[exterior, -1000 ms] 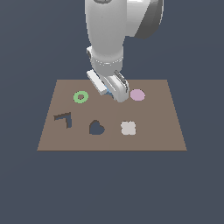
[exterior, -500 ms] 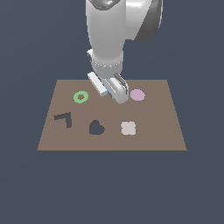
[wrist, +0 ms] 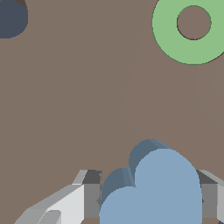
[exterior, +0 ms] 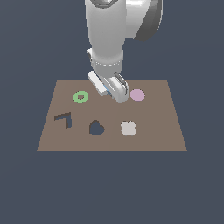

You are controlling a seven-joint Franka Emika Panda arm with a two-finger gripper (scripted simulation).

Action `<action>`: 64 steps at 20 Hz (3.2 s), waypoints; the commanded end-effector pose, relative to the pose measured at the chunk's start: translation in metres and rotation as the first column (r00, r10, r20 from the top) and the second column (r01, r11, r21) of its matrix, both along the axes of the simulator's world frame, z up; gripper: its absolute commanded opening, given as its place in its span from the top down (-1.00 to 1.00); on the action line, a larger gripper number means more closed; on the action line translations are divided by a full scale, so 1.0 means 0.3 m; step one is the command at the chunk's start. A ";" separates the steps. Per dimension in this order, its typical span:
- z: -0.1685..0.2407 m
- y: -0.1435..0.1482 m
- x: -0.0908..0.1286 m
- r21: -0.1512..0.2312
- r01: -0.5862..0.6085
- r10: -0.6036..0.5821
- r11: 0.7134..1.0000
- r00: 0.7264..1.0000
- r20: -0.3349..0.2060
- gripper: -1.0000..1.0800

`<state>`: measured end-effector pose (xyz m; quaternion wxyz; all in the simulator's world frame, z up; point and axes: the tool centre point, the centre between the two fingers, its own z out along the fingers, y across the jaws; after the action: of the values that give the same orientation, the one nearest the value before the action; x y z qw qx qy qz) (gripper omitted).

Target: Insert a designated object into the corresponding slot on a board.

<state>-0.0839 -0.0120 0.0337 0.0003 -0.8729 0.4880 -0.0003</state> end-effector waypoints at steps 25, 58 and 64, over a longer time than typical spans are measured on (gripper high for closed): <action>0.004 -0.114 0.026 0.000 -0.400 0.400 0.916 0.916 -0.001 1.00; 0.018 -0.273 0.339 -0.001 -0.990 0.990 -0.142 -0.142 -0.001 1.00; 0.021 -0.248 0.410 0.000 -0.923 0.923 -0.385 -0.385 -0.001 1.00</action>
<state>0.0336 -0.0888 0.0395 -0.0001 -0.9043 -0.4268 0.0001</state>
